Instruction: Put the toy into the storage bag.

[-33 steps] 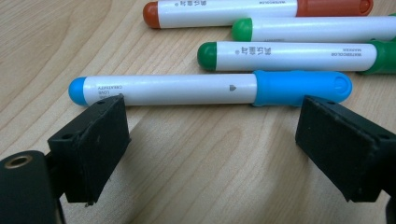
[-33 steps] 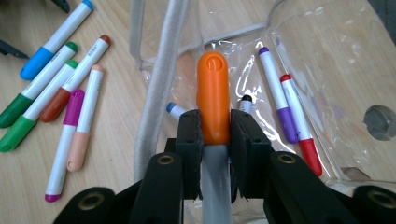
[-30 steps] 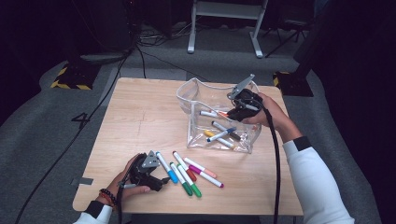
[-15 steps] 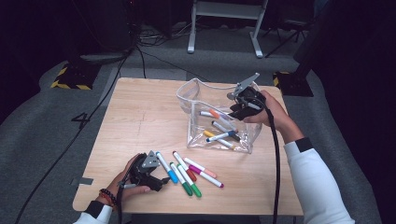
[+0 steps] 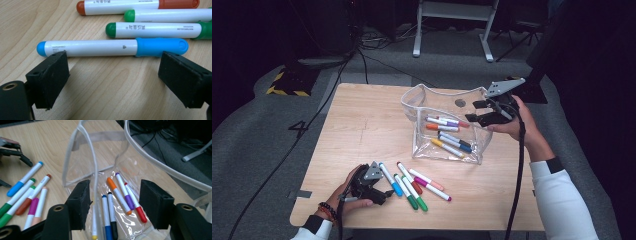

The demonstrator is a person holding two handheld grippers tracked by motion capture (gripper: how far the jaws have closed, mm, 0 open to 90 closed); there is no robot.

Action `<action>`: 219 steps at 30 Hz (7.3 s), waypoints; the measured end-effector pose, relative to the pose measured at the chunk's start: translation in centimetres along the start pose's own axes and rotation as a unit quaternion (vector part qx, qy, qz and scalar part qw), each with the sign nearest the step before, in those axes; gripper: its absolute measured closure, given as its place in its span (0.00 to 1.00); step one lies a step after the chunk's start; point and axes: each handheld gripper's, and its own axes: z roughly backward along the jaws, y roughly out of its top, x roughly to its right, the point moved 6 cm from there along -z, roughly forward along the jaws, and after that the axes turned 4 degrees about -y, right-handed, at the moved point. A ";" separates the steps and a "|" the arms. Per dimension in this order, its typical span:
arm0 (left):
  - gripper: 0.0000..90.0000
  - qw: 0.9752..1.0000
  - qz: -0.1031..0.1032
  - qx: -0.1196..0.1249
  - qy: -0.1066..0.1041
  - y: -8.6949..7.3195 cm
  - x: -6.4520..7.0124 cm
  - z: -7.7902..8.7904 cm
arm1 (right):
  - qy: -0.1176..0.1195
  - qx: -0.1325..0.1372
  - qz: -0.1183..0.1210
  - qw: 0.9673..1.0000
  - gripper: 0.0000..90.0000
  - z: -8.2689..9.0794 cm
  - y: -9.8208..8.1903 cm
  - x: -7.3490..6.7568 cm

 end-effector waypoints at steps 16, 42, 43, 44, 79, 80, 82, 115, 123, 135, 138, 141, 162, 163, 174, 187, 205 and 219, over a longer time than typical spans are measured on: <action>0.11 1.000 0.000 0.000 0.001 0.0 0.0 0.0 | 0.023 0.068 0.034 0.997 0.48 3.2 -4.3 -7.2; 0.11 1.000 0.000 0.000 0.001 0.0 0.0 0.0 | 0.146 -0.039 0.050 0.987 0.52 -11.7 -12.0 -16.1; 0.11 1.000 0.000 0.000 0.001 0.0 0.0 0.0 | 0.142 -0.040 0.055 0.988 0.54 -12.0 -12.1 -16.1; 0.11 1.000 0.000 0.000 0.001 0.0 0.0 0.0 | 0.136 -0.044 0.056 0.988 0.55 -12.4 -12.1 -16.1; 0.11 1.000 0.002 0.001 0.002 0.0 0.0 0.0 | 0.113 0.023 0.048 0.992 0.84 -6.1 -9.2 -12.1; 0.11 1.000 0.002 0.000 0.002 0.0 0.0 0.0 | 0.107 0.025 0.050 0.993 0.84 -5.6 -8.9 -11.8; 0.11 1.000 0.002 0.001 0.002 0.0 0.0 0.0 | 0.098 0.033 0.054 0.993 0.84 -4.4 -8.1 -11.2; 0.11 1.000 0.002 0.000 0.002 0.0 0.0 0.0 | -0.011 0.013 0.031 0.999 0.84 -1.8 -0.4 0.3; 0.11 1.000 0.002 0.000 0.002 0.0 0.0 0.0 | -0.008 -0.043 0.013 0.999 0.84 -4.4 -1.1 1.6; 0.11 1.000 0.002 0.000 0.001 0.0 0.0 0.0 | 0.048 -0.126 0.028 0.990 0.84 -6.0 -2.3 0.6; 0.11 1.000 0.000 0.000 0.000 0.0 0.0 0.0 | 0.092 -0.150 0.041 0.984 0.84 -6.1 -2.6 -0.5; 0.11 1.000 0.000 0.000 0.000 0.0 0.0 0.0 | 0.094 -0.156 0.042 0.982 0.84 -6.3 -2.6 -0.6; 0.11 1.000 -0.001 0.000 0.000 0.0 0.0 0.0 | 0.023 -0.084 0.020 0.996 0.56 -3.4 -1.6 1.3; 0.11 1.000 -0.001 0.000 0.000 0.0 0.0 0.0 | 0.020 -0.079 0.015 0.997 0.53 -3.1 -1.5 1.3; 0.11 1.000 -0.001 0.000 0.000 0.0 0.0 0.0 | 0.001 0.022 -0.007 1.000 0.36 1.8 -1.4 -0.6; 0.11 1.000 -0.001 0.000 0.000 0.0 0.0 0.0 | 0.019 0.078 0.019 0.997 0.40 4.1 -4.0 -6.8; 0.11 1.000 -0.001 0.000 0.000 0.0 0.0 0.0 | 0.120 0.001 0.032 0.992 0.42 -7.4 -10.8 -15.5; 0.11 1.000 -0.001 0.000 0.002 0.0 0.0 0.0 | 0.132 -0.034 0.042 0.990 0.53 -13.7 -11.6 -18.1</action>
